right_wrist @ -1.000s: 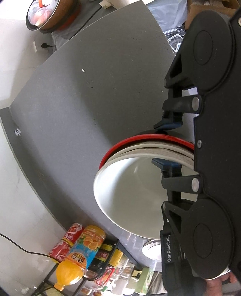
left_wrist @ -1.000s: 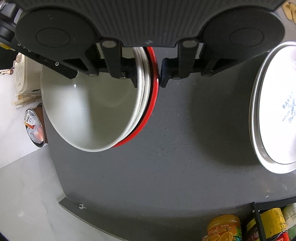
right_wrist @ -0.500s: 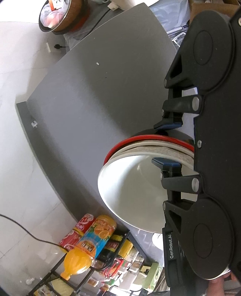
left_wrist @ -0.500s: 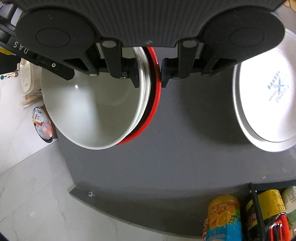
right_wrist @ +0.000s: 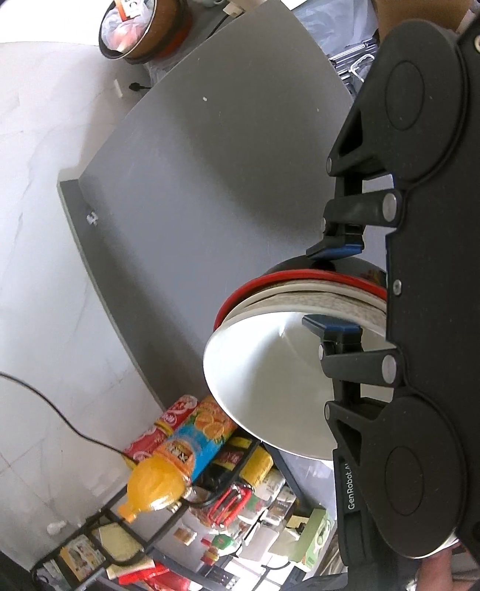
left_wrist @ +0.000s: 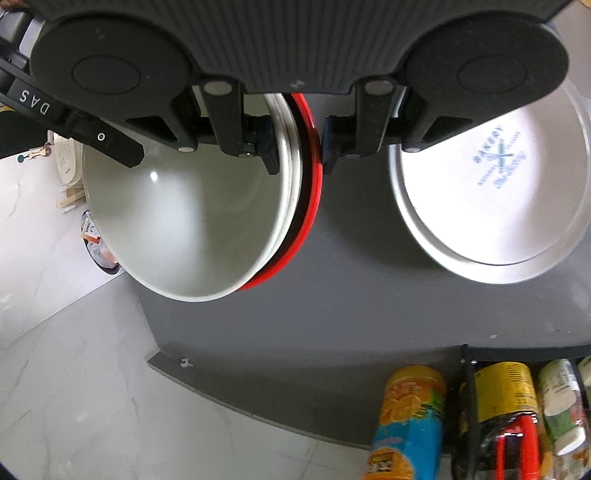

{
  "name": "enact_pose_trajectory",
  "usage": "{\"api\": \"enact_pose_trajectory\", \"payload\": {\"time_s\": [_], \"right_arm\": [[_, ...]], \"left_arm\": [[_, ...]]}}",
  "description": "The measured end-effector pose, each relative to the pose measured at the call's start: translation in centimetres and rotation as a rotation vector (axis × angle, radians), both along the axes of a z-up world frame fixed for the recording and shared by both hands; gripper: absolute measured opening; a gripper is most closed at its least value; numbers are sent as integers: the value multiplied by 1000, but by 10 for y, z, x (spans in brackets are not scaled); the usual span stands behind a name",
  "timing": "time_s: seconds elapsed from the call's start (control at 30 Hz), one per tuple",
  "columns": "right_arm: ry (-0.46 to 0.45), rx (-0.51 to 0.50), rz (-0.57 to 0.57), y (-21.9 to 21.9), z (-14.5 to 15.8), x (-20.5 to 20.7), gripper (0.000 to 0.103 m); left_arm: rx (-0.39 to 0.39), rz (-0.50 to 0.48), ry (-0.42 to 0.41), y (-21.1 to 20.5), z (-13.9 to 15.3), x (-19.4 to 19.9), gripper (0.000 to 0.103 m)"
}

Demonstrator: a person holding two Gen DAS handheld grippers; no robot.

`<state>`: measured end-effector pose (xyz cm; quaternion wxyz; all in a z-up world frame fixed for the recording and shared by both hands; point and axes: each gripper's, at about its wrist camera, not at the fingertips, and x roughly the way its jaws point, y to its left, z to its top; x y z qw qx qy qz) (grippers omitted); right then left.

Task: Organize plates and bowls
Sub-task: 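Close both tools on the rim of the red bowl stack, then lift the red bowl stack with both tools over the plate stack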

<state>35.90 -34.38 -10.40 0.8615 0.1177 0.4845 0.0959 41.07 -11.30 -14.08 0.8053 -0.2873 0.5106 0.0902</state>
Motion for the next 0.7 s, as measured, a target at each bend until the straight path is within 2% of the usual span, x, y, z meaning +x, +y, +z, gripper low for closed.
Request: {"api": "enact_pose_trajectory", "payload": {"time_s": [0.7], "right_arm": [[-3,-9,89,104,0,-28,31]], "left_arm": [[1,78,-17,98,11,-68,21]]}}
